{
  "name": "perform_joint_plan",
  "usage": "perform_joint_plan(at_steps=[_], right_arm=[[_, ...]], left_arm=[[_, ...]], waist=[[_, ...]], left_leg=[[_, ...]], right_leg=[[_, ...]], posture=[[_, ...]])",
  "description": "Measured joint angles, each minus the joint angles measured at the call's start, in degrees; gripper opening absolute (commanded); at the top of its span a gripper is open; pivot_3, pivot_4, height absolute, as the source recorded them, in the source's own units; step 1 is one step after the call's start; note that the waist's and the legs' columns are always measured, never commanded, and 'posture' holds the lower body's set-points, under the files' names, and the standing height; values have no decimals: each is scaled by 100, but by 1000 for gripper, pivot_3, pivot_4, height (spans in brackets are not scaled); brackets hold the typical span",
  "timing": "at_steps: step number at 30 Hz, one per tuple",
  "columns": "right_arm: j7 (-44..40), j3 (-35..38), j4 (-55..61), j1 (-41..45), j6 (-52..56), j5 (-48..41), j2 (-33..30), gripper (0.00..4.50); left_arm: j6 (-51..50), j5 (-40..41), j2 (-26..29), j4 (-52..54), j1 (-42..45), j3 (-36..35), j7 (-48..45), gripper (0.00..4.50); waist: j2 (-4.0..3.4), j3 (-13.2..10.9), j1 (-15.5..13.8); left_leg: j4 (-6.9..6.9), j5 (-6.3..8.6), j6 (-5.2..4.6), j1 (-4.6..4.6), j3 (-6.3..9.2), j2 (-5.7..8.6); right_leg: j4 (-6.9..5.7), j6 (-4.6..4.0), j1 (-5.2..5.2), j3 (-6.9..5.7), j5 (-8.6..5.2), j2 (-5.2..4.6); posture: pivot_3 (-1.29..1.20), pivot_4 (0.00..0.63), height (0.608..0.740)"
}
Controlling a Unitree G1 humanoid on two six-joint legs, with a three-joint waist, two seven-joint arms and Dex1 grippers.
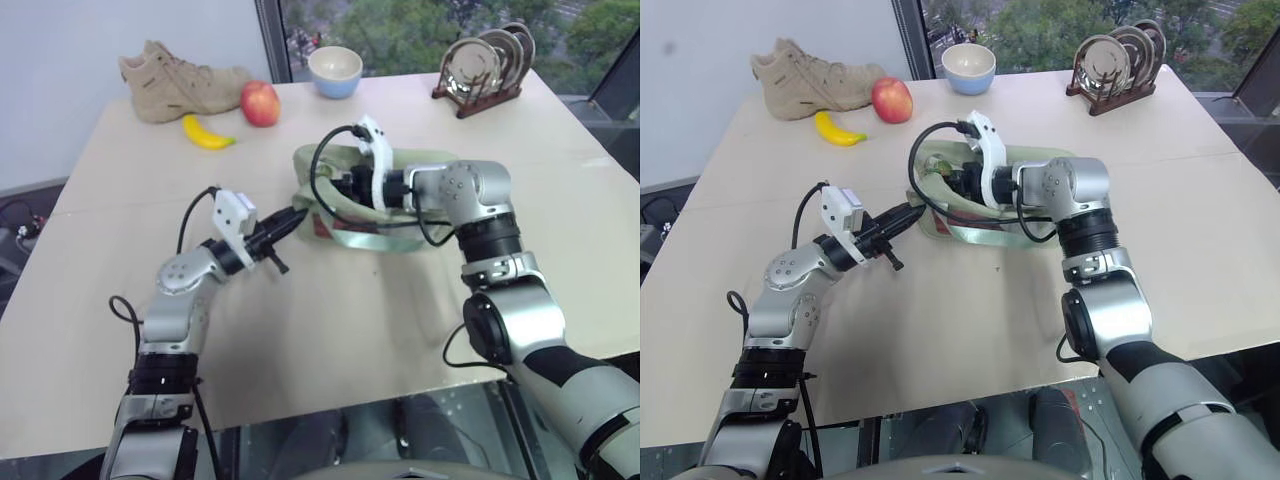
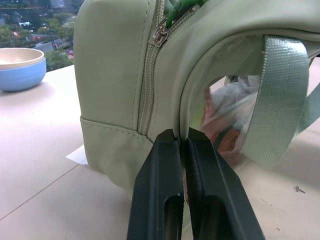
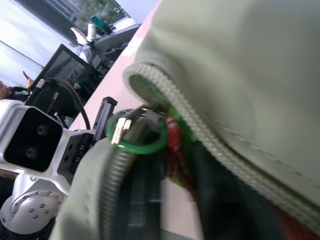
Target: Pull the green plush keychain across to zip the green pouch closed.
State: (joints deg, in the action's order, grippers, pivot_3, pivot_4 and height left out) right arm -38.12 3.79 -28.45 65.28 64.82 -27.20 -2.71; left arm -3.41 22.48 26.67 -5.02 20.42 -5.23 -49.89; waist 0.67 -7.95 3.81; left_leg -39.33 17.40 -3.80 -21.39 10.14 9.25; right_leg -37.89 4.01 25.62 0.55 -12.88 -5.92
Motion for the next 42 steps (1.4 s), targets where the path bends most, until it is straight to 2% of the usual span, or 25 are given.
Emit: perform_joint_plan(at_steps=[7, 11, 18, 24, 30, 36, 39, 42], right_arm=[[-46, -294, 504, -131, -113, 55, -331, 37], [-298, -1019, 1194, -316, -469, 421, -1010, 37], [-689, -1720, 1589, -314, -968, 811, -1590, 37], [-1444, -2540, 1789, -227, -1911, 1367, -2212, 37], [-2228, -2845, 1881, -108, -2958, 1804, -2598, 37], [-2658, -2992, 1731, 124, -3430, 2181, -2766, 37], [-3021, -2947, 1815, 124, -3318, 2046, -2798, 37], [-3179, -2589, 1706, 189, -2551, 1517, -2581, 37]], left_arm=[[-9, 0, -8, 62, 2, 36, 15, 0], [-18, -15, -19, 62, 19, 47, 107, 0], [-13, -99, -44, -29, 187, 89, 136, 0], [16, -201, -55, -150, 290, 130, 133, 0], [78, -224, -82, -306, 414, 131, 123, 0], [140, -298, -135, -313, 443, 150, 133, 0], [149, -322, -146, -355, 478, 150, 143, 0], [170, -326, -158, -380, 485, 146, 156, 0]], waist=[[0, 0, -2], [0, 0, -1], [0, 0, -4], [1, 0, -26], [1, 0, -48], [1, 0, -56], [1, 0, -71], [1, 0, -71]], left_leg=[[0, 0, 0, 0, 3, 2], [1, 0, 0, 0, 2, 3], [-1, 0, 0, 0, 0, 2], [-1, 0, 0, -1, 0, 2], [-2, 0, 0, 0, -2, 2], [0, 0, 0, 0, -3, 0], [0, 0, 0, -1, -4, 1], [2, 0, 0, -1, -4, 0]], right_leg=[[1, 0, 0, -1, 0, -1], [2, 0, 0, 0, 0, -2], [3, 0, 0, 0, 0, -2], [11, 0, 0, -1, 0, -3], [23, 0, 0, -1, 0, -2], [23, 0, 2, -1, 0, -2], [26, 0, 1, 0, 0, -2], [26, 0, 2, 0, 0, -1]], posture=[[0, 150, 740], [0, 150, 740], [0, 150, 740], [0, 150, 740], [0, 150, 740], [0, 150, 740], [0, 150, 740], [0, 150, 740]])
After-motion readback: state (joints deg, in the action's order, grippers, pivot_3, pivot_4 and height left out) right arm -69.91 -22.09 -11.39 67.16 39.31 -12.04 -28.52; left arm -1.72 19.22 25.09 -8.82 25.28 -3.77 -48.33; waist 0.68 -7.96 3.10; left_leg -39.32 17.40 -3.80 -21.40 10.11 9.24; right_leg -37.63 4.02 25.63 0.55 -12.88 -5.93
